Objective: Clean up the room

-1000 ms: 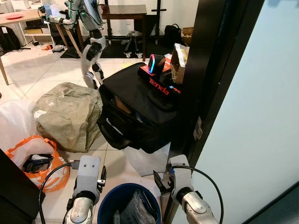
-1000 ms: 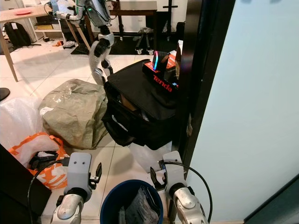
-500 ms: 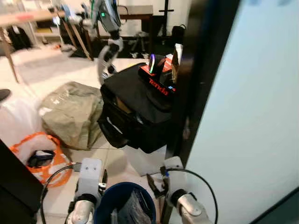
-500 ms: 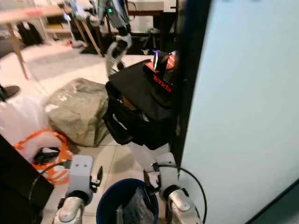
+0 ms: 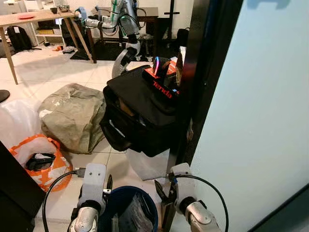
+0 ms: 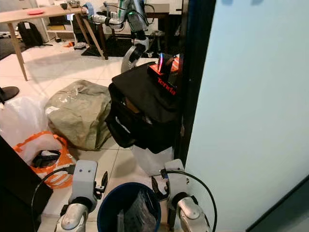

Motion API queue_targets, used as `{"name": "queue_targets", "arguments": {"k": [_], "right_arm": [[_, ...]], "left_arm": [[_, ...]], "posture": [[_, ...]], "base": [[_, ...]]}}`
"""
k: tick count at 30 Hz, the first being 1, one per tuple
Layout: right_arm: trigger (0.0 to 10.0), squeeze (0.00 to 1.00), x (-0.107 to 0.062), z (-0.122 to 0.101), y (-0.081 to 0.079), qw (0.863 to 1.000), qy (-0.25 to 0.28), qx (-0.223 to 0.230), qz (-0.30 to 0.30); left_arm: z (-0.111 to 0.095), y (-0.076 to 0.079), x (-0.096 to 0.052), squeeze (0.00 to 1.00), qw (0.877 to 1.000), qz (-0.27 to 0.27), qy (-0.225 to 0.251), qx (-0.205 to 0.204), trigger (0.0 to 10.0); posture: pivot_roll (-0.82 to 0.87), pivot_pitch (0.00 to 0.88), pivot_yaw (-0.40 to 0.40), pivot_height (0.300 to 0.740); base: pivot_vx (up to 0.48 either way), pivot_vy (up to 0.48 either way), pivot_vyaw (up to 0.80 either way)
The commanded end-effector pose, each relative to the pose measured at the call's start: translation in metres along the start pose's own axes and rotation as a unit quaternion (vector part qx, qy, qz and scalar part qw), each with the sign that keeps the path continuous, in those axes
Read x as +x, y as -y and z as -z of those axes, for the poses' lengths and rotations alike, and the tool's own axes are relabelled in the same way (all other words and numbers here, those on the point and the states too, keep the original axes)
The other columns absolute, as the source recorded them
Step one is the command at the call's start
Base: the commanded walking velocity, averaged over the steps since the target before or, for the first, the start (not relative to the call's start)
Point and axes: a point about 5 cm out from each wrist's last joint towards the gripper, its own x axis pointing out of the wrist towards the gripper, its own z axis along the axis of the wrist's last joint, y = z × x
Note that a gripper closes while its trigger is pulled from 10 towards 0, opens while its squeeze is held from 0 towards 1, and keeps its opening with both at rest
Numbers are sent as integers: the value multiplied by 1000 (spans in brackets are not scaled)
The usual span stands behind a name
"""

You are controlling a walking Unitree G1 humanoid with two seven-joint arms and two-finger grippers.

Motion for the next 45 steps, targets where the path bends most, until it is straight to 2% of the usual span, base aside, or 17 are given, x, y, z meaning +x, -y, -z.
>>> {"name": "queue_targets", "arguments": {"k": [1, 14, 18, 19, 20, 23, 24, 26, 27, 29, 32, 37, 45], "right_arm": [[10000, 0, -3, 2, 2, 1000, 1, 8, 6], [10000, 0, -4, 6, 4, 1000, -12, 2, 18], [10000, 0, -9, 23, 10, 997, -69, -27, 34], [10000, 0, -9, 23, 10, 997, -69, -27, 34], [10000, 0, -13, 34, 14, 993, -100, -33, 48], [10000, 0, -13, 34, 14, 993, -100, -33, 48], [10000, 0, -17, 44, 19, 989, -131, -35, 66], [10000, 0, -17, 44, 19, 989, -131, -35, 66], [10000, 0, -21, 53, 25, 983, -160, -37, 86], [10000, 0, -27, 61, 34, 976, -178, -36, 124], [10000, 0, -29, 62, 37, 975, -175, -33, 134], [10000, 0, -29, 56, 41, 977, -149, -19, 149], [10000, 0, -29, 58, 40, 973, -159, -16, 164]], "left_arm": [[3, -1, -3, 0, 1000, 0, -8, 2, 10000], [6, 0, -4, 0, 1000, 10, -14, 3, 10000], [22, 2, -10, 0, 998, 37, -51, 8, 10000], [22, 2, -10, 0, 998, 37, -51, 8, 10000], [35, 4, -15, 0, 995, 54, -84, 15, 10000], [35, 4, -15, 0, 995, 54, -84, 15, 10000], [47, 4, -21, 0, 990, 65, -120, 26, 10000], [47, 4, -21, 0, 990, 65, -120, 26, 10000], [58, 3, -26, 0, 986, 70, -146, 27, 10000], [68, 3, -29, 0, 984, 65, -165, 26, 10000], [69, 2, -29, 0, 984, 61, -165, 24, 10000], [60, 0, -24, 0, 990, 39, -134, 18, 10000], [59, -1, -22, 0, 991, 32, -130, 20, 10000]], "posture": [[15, 130, -7, 740], [14, 133, -6, 740], [13, 135, -6, 740], [13, 135, -6, 740], [13, 135, -6, 740], [13, 135, -6, 740], [11, 137, -5, 740], [11, 137, -5, 740], [8, 137, -5, 740], [6, 136, -7, 740], [6, 136, -7, 740], [-1, 136, -4, 740], [-7, 140, -1, 740]], "base": [[0, 0, 0], [0, 0, 0], [0, 0, 0], [0, 0, 0], [0, 0, 0], [0, 0, 0], [0, 0, 0], [0, 0, 0], [0, 0, 0], [0, 0, 0], [0, 0, 0], [0, 0, 0], [0, 0, 0]]}}
